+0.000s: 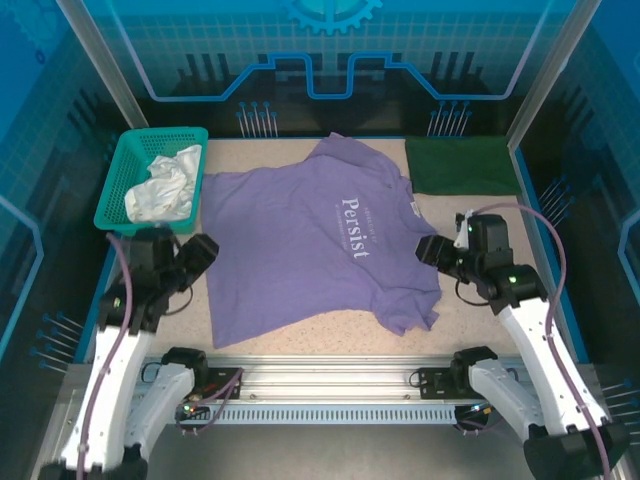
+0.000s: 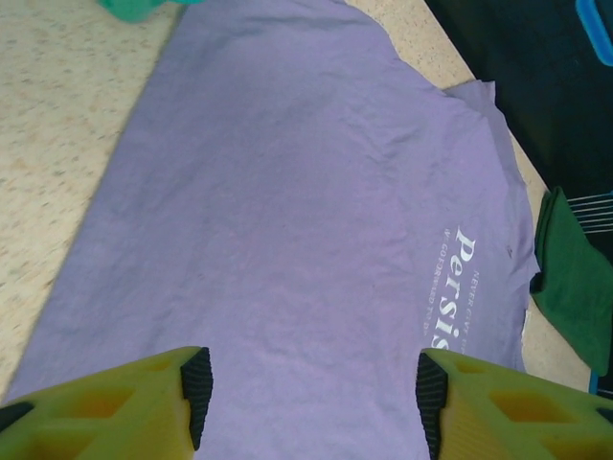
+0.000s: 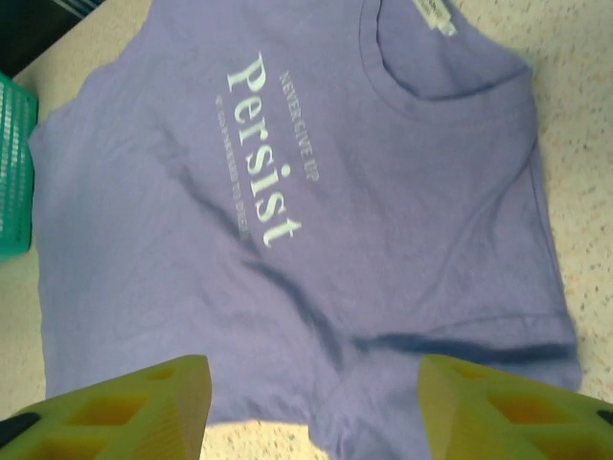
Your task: Fold and stack the t-shirts
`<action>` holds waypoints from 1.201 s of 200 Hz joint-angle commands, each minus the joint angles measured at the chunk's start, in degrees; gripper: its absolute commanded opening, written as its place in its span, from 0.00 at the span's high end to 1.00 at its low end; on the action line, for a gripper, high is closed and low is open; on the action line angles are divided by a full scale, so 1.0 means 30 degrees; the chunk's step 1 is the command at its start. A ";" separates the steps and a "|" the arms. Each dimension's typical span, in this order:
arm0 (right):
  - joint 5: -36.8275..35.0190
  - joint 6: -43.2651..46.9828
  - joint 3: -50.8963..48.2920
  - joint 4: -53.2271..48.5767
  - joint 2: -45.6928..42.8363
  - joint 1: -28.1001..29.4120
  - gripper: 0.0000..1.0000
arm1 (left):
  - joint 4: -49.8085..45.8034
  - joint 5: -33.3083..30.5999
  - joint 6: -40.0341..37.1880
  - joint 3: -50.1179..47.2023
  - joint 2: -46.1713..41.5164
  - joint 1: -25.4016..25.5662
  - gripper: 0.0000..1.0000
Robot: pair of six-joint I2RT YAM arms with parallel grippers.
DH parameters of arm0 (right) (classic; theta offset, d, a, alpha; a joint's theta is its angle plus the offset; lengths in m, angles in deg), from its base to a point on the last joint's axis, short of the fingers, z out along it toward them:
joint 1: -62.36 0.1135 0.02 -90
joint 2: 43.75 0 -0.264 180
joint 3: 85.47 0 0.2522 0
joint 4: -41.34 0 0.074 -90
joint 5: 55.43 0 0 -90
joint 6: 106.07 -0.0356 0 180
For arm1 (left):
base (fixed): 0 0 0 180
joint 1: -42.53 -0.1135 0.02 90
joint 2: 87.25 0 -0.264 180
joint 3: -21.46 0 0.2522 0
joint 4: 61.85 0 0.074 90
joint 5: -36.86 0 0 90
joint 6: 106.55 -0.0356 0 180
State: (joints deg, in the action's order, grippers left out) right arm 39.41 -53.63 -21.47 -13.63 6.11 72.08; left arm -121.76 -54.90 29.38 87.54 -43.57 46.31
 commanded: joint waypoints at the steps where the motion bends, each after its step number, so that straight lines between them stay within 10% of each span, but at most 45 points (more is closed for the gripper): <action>1: -0.0916 -0.0338 0.1895 0.1764 0.3721 0.0563 0.41 | 0.2416 0.0429 -0.1379 0.1341 0.3836 0.1139 0.44; 64: -0.4500 0.2113 1.4060 0.0770 1.9177 0.2579 0.62 | 0.2767 -0.2415 -0.2524 0.8891 1.6828 0.4163 0.63; 130: -0.3171 0.1621 3.7726 -0.4978 3.6664 0.1695 0.75 | 0.2412 -0.4913 -0.1152 1.2814 2.4085 0.2527 0.67; 167: -0.2024 0.0844 3.5221 -0.0022 3.7409 0.1442 0.76 | 0.2889 -0.5612 -0.1320 1.1900 2.4773 0.1893 0.65; 240: -0.1609 -0.2509 3.5416 -0.0999 3.9117 -0.0171 0.78 | 0.2753 -0.8039 -0.1041 1.1650 2.5485 0.1335 0.63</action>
State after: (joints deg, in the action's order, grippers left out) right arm 33.86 -55.60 86.88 -13.19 120.82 75.38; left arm -112.69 -75.03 25.56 121.74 30.94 51.18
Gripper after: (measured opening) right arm 0.211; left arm 0.363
